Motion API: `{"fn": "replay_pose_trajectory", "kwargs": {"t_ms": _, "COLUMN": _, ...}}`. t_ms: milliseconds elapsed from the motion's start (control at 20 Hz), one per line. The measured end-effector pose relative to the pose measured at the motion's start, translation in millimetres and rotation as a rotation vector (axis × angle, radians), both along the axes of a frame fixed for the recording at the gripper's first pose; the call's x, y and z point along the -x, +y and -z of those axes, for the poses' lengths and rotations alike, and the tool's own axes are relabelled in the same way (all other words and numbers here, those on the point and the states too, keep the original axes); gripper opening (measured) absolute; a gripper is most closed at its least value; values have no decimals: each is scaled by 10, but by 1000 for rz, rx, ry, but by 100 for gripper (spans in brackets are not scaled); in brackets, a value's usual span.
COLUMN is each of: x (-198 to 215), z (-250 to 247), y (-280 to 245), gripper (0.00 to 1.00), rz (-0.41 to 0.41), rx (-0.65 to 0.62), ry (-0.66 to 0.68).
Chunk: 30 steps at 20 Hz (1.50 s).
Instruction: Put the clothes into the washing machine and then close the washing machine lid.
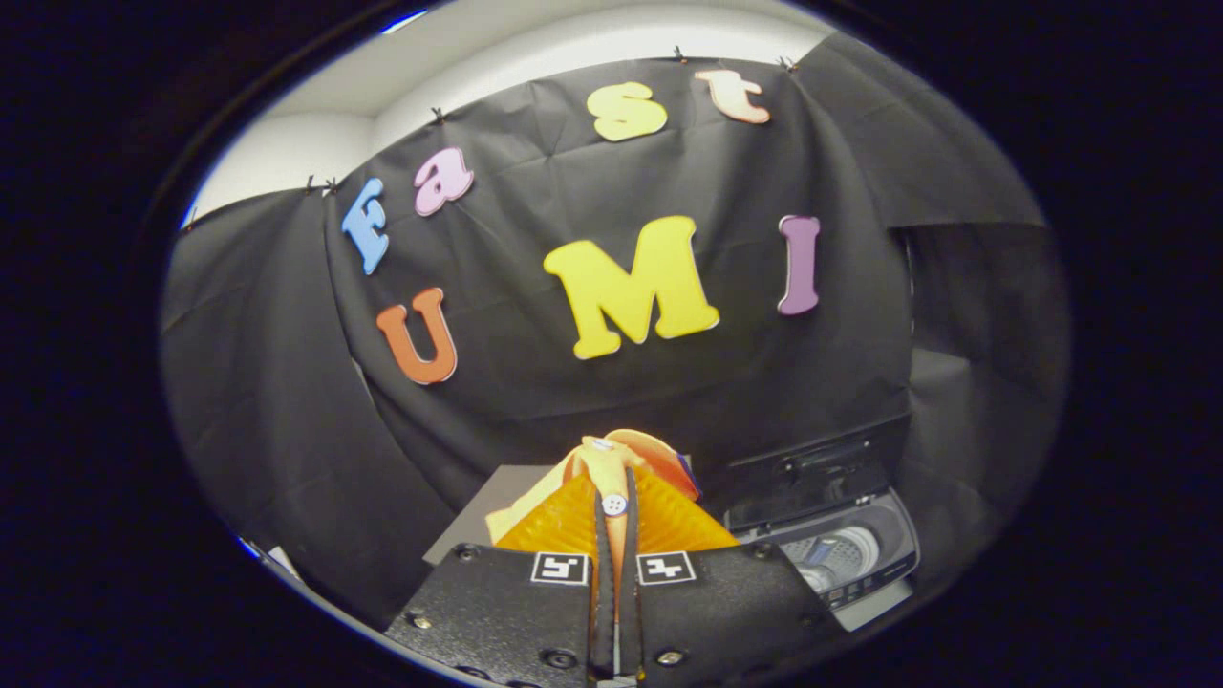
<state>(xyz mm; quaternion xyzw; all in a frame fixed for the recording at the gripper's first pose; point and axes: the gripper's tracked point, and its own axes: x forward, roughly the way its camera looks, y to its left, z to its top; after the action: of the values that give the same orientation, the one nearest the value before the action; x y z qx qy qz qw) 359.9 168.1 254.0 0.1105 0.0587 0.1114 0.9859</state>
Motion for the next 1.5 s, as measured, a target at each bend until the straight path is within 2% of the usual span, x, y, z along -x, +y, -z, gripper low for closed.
{"fn": "replay_pose_trajectory", "kwargs": {"t_ms": 250, "x": -11, "z": -305, "y": -756, "gripper": 6, "rz": 92, "rx": -17, "ry": -43}}
{"fn": "replay_pose_trajectory", "kwargs": {"t_ms": 500, "x": -364, "z": -346, "y": -1414, "gripper": 6, "rz": 138, "rx": -19, "ry": -44}}
{"fn": "replay_pose_trajectory", "kwargs": {"t_ms": 750, "x": -881, "z": -276, "y": -1803, "gripper": 6, "rz": 111, "rx": -4, "ry": -31}}
{"fn": "replay_pose_trajectory", "kwargs": {"t_ms": 1050, "x": -1540, "z": 73, "y": -2026, "gripper": 5, "rz": 89, "rx": 10, "ry": 34}}
{"fn": "replay_pose_trajectory", "kwargs": {"t_ms": 1300, "x": -1881, "z": 294, "y": -2093, "gripper": 5, "rz": 71, "rx": 13, "ry": 68}}
{"fn": "replay_pose_trajectory", "kwargs": {"t_ms": 1500, "x": -2044, "z": 814, "y": -2122, "gripper": 5, "rz": 59, "rx": 32, "ry": 147}}
